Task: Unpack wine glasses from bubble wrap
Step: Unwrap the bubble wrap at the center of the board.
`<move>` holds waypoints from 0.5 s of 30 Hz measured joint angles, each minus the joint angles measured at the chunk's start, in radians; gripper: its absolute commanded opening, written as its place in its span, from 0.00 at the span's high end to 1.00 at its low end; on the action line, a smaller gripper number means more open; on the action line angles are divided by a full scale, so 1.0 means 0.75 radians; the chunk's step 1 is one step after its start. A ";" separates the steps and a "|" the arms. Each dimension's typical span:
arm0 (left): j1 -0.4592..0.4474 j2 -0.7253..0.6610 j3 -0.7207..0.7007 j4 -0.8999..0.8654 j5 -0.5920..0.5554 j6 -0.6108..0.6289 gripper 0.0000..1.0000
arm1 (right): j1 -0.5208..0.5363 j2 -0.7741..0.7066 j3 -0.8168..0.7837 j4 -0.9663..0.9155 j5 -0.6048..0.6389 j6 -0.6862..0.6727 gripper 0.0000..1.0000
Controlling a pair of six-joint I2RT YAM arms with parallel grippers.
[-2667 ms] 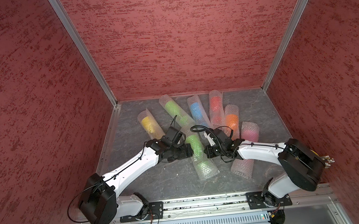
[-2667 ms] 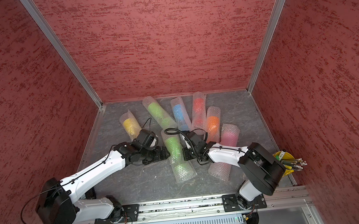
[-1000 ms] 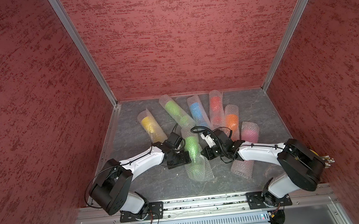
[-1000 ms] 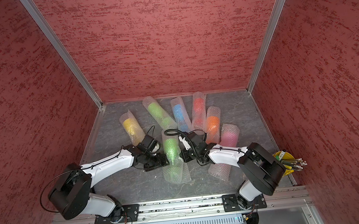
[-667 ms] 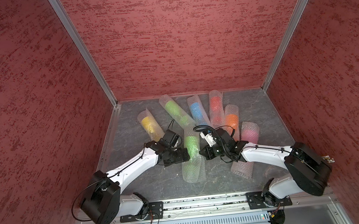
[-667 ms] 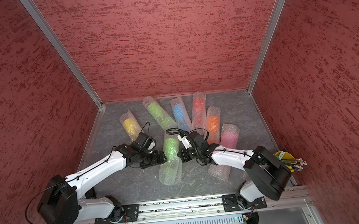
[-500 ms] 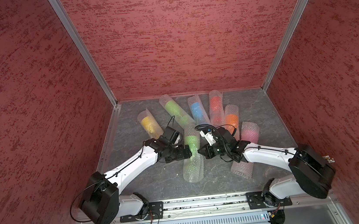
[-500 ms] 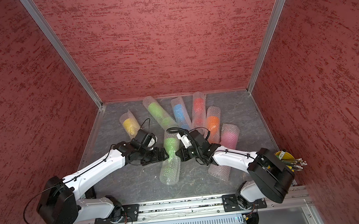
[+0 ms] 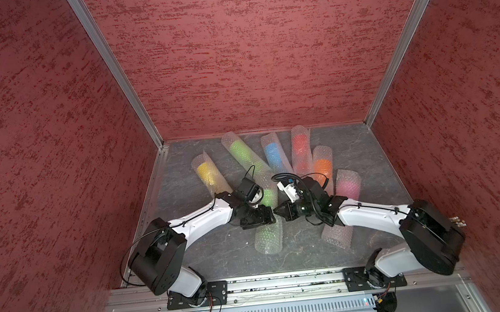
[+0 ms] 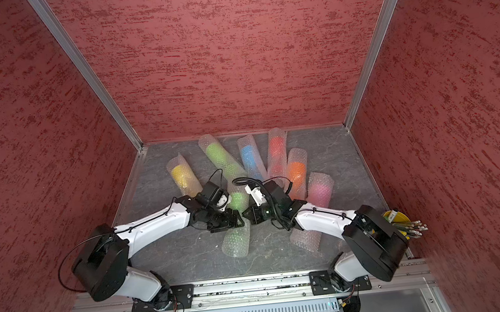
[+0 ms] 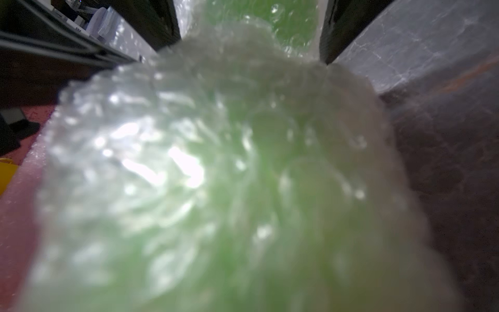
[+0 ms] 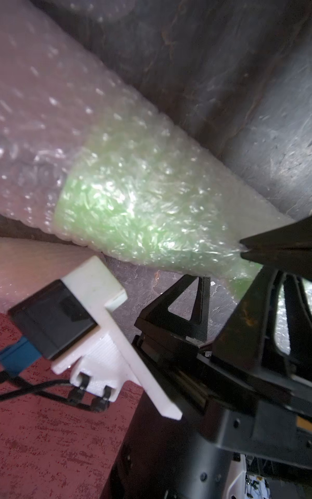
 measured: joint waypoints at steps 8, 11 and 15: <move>0.092 -0.035 -0.078 0.080 0.023 -0.054 0.75 | 0.007 0.008 0.009 -0.092 0.143 -0.052 1.00; 0.153 -0.083 -0.142 0.102 0.049 -0.082 0.94 | 0.006 0.008 0.012 -0.126 0.216 -0.071 1.00; 0.169 -0.128 -0.182 0.144 0.070 -0.113 1.00 | 0.006 0.009 0.031 -0.161 0.302 -0.084 1.00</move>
